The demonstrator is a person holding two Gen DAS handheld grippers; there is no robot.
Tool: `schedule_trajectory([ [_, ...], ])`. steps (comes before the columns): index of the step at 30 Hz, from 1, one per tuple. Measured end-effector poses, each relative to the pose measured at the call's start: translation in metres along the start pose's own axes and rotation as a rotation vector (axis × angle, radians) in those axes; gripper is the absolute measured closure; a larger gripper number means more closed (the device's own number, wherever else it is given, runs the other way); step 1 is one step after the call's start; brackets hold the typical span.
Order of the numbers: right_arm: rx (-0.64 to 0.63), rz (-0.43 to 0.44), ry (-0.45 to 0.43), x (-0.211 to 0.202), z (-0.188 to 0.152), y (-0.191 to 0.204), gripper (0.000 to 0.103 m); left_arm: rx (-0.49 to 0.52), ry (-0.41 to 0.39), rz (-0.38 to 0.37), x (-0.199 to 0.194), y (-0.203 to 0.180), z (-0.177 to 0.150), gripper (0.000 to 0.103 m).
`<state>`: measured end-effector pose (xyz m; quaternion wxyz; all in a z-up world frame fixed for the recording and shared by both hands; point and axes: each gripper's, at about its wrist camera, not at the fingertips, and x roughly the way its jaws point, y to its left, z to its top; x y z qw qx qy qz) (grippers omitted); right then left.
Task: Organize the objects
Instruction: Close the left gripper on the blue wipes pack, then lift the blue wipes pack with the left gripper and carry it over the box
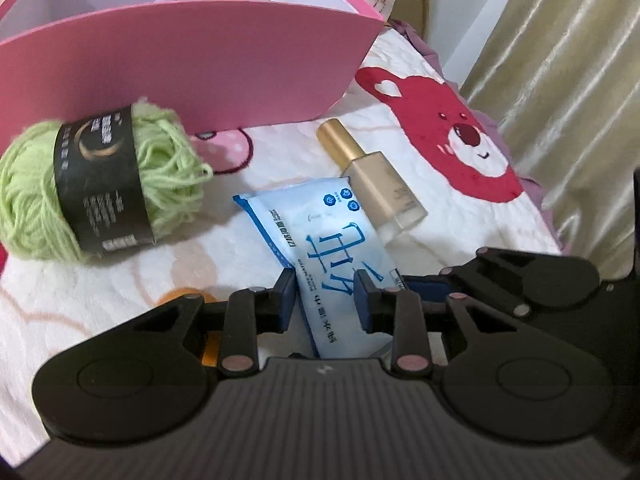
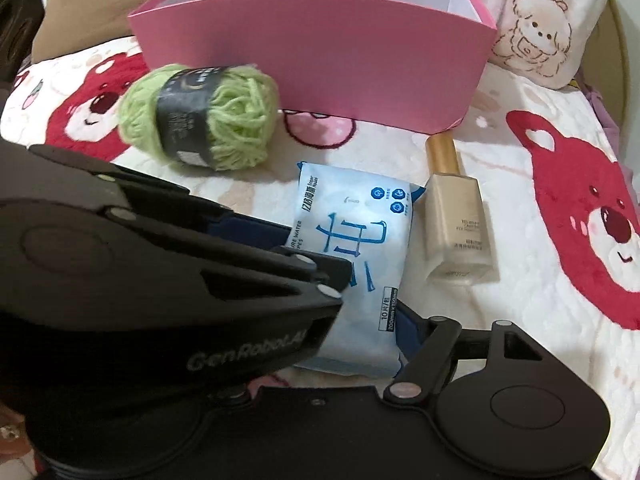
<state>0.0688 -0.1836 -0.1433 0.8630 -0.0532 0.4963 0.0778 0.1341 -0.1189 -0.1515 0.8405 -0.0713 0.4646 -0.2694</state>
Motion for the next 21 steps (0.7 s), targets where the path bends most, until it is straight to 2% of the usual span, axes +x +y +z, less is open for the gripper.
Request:
schedule_trajectory([
  [4, 0.008, 0.001, -0.017, -0.015, -0.007, 0.007, 0.029, -0.051, 0.009, -0.041, -0.017, 0.004, -0.003, 0.074],
  [6, 0.02, 0.005, -0.04, -0.027, -0.011, 0.011, 0.029, -0.046, 0.003, -0.054, -0.03, 0.003, -0.007, 0.074],
  [11, 0.016, -0.013, -0.078, -0.055, -0.015, 0.025, 0.029, -0.028, 0.045, -0.076, -0.056, -0.003, 0.0, 0.074],
  [15, 0.049, 0.001, -0.115, -0.084, -0.009, 0.029, 0.029, -0.015, 0.035, -0.104, -0.085, -0.005, 0.006, 0.074],
  [21, 0.009, -0.08, -0.231, -0.123, 0.018, 0.042, 0.029, 0.011, -0.028, -0.09, -0.122, -0.014, 0.033, 0.074],
])
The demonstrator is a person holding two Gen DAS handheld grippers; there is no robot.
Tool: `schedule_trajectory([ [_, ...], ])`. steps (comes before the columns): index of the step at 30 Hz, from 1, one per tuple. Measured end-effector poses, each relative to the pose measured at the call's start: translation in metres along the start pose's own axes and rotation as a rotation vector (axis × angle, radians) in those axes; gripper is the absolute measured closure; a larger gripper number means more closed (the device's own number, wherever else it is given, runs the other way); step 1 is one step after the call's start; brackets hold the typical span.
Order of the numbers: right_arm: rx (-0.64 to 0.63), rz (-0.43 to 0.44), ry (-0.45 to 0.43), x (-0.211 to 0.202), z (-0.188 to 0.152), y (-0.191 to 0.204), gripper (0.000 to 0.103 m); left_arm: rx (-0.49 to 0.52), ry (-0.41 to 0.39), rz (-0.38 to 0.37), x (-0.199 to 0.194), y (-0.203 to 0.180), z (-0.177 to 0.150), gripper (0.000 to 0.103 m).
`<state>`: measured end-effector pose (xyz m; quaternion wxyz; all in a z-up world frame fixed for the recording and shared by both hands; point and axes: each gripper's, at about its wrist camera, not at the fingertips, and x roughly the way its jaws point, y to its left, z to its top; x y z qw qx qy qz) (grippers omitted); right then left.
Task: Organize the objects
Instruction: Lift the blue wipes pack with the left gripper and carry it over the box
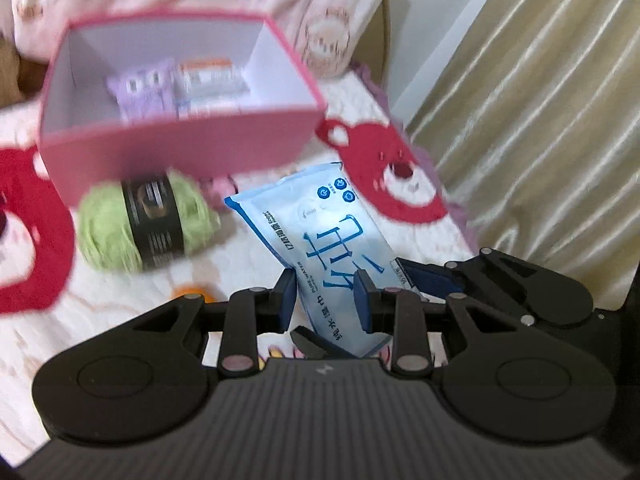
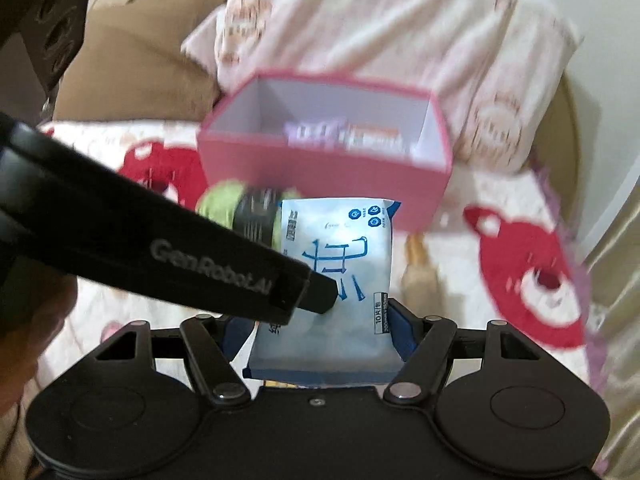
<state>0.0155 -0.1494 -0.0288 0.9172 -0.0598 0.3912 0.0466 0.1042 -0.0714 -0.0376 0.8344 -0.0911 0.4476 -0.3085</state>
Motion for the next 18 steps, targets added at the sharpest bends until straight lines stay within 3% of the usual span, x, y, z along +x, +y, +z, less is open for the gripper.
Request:
schedule_trajectory([
  [4, -0.008, 0.009, -0.097, -0.014, 0.036, -0.006, 0.029, -0.007, -0.064, -0.003, -0.026, 0.005, 0.027, 0.074],
  [10, -0.042, 0.076, -0.172, -0.012, 0.085, -0.01, 0.034, -0.036, -0.13, 0.055, -0.046, 0.027, 0.065, 0.074],
  [18, -0.025, 0.179, -0.178, 0.043, 0.148, -0.017, 0.044, -0.15, -0.157, 0.159, -0.035, 0.077, 0.123, 0.074],
])
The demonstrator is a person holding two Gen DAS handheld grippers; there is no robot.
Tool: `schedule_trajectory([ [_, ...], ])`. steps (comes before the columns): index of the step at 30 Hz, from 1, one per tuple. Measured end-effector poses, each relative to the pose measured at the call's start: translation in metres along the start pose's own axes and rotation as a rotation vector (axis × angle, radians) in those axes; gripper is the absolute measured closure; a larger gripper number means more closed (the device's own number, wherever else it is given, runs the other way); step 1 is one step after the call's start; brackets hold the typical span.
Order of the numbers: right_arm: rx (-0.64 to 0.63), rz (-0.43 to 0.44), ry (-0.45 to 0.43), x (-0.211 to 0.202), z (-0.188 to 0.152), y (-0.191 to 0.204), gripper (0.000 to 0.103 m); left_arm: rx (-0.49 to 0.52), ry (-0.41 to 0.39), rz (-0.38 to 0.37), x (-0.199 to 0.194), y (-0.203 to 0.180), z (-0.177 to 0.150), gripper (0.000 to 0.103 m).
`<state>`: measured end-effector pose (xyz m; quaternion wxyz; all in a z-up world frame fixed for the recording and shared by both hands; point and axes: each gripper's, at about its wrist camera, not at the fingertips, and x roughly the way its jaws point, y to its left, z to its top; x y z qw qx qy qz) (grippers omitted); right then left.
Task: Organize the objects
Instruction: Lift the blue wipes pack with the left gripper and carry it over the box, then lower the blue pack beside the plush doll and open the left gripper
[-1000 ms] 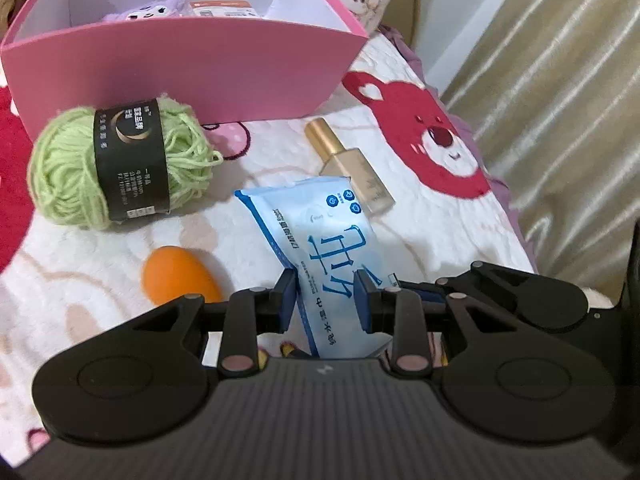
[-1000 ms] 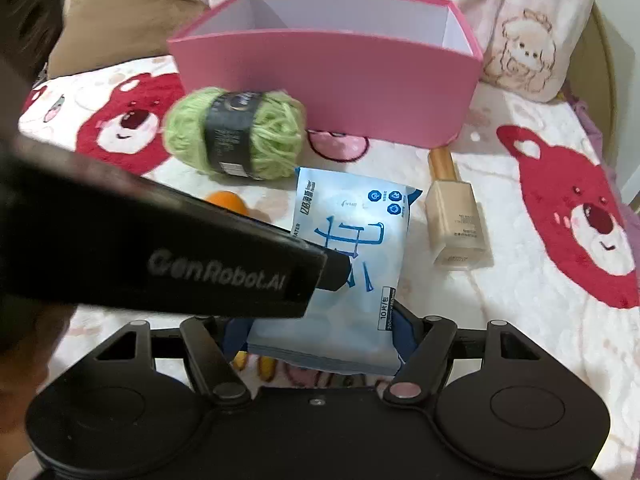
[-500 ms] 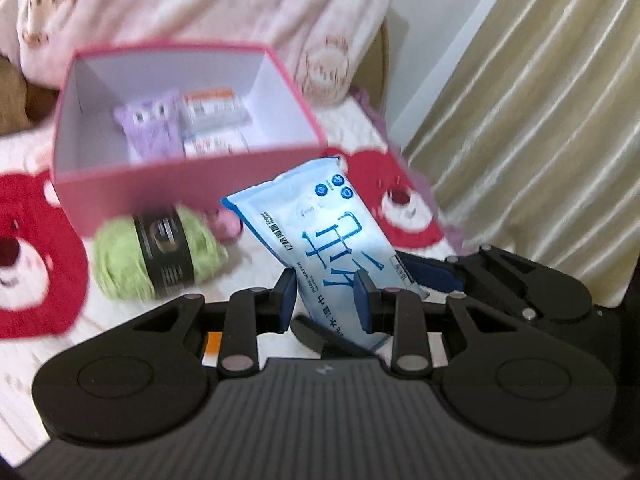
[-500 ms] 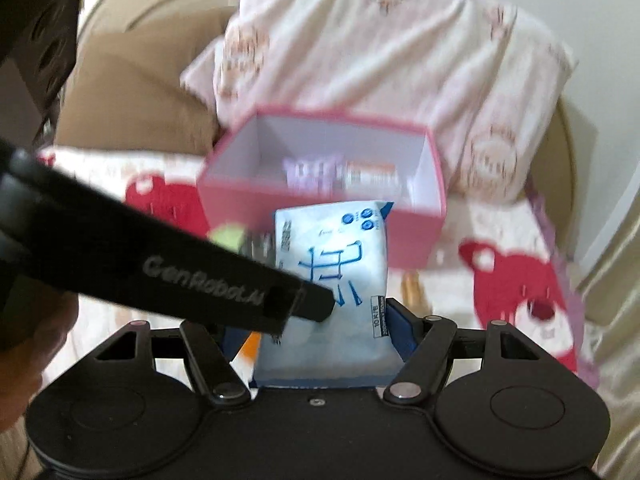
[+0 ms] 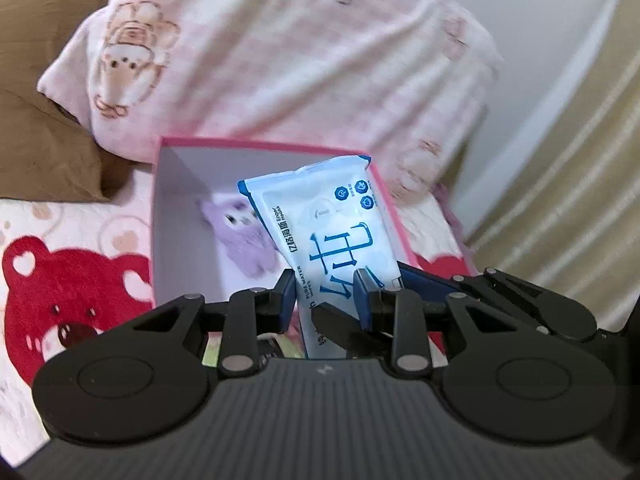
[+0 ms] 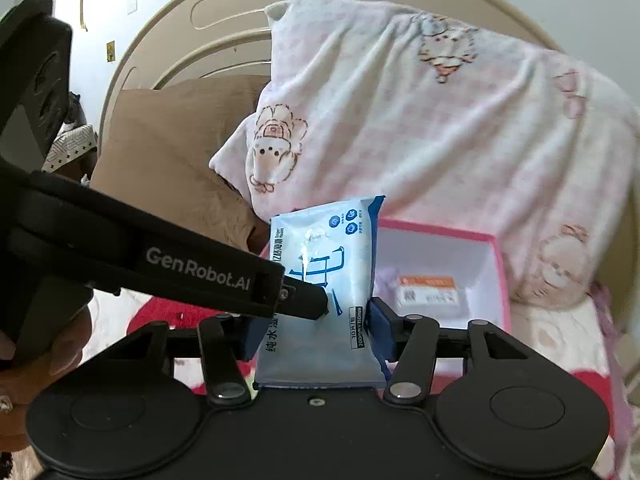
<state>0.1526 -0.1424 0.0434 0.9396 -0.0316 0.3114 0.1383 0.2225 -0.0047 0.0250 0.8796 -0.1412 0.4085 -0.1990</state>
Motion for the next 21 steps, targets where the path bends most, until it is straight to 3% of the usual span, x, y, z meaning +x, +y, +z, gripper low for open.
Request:
schedule_trajectory([
  [8, -0.072, 0.071, 0.089, 0.087, 0.017, -0.025, 0.051, -0.02, 0.071, 0.091, 0.073, 0.03, 0.034, 0.074],
  [14, 0.023, 0.09, 0.16, 0.129, 0.0, -0.037, 0.053, -0.011, 0.122, 0.149, 0.115, 0.041, 0.027, 0.074],
  [21, 0.182, 0.145, 0.206, 0.159, -0.022, -0.049, 0.053, 0.024, 0.163, 0.221, 0.137, 0.048, 0.016, 0.074],
])
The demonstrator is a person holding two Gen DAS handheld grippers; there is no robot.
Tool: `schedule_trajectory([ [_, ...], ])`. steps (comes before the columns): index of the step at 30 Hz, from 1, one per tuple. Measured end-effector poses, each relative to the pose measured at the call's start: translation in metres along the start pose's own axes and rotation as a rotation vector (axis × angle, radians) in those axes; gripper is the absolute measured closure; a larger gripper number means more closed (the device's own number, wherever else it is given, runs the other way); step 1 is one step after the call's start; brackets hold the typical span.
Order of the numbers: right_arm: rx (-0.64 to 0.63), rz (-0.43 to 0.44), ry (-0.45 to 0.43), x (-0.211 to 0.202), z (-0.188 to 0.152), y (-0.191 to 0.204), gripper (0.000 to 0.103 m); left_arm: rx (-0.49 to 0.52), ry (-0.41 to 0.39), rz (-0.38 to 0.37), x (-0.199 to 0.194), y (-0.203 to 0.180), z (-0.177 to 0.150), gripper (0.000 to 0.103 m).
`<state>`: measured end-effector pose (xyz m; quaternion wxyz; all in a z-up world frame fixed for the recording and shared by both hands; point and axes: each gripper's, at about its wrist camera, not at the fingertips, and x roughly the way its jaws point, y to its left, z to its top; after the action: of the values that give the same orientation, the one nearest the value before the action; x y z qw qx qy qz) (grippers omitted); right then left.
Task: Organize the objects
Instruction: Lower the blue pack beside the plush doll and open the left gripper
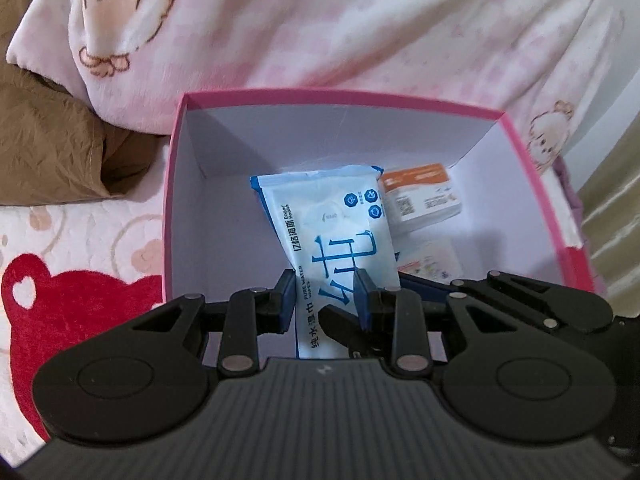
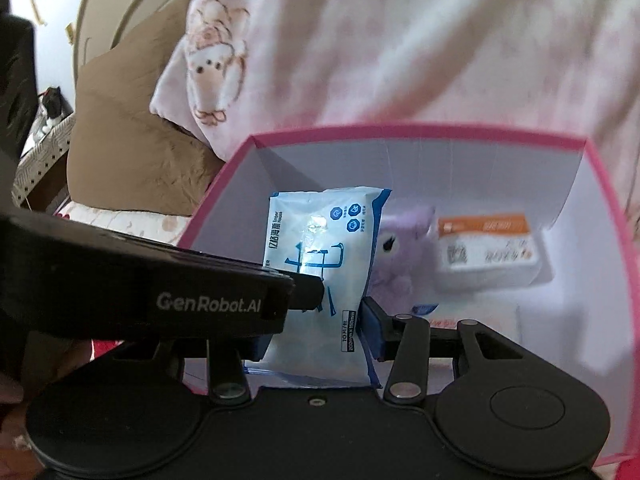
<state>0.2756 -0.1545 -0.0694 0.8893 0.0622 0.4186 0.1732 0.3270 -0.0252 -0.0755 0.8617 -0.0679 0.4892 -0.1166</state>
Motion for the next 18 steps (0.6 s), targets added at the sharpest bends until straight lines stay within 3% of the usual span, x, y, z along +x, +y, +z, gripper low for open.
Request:
schedule_trajectory([
  [8, 0.132, 0.077, 0.059, 0.033, -0.006, -0.019, 0.054, 0.042, -0.014, 0.126, 0.015, -0.004, -0.009, 0.074],
  [12, 0.153, 0.084, 0.107, 0.049, -0.007, -0.02, 0.069, -0.003, -0.011, 0.107, 0.012, 0.001, -0.006, 0.074],
  [18, 0.196, 0.128, 0.134, 0.064, -0.002, -0.017, 0.073, -0.02, -0.052, 0.126, -0.002, -0.001, -0.002, 0.073],
])
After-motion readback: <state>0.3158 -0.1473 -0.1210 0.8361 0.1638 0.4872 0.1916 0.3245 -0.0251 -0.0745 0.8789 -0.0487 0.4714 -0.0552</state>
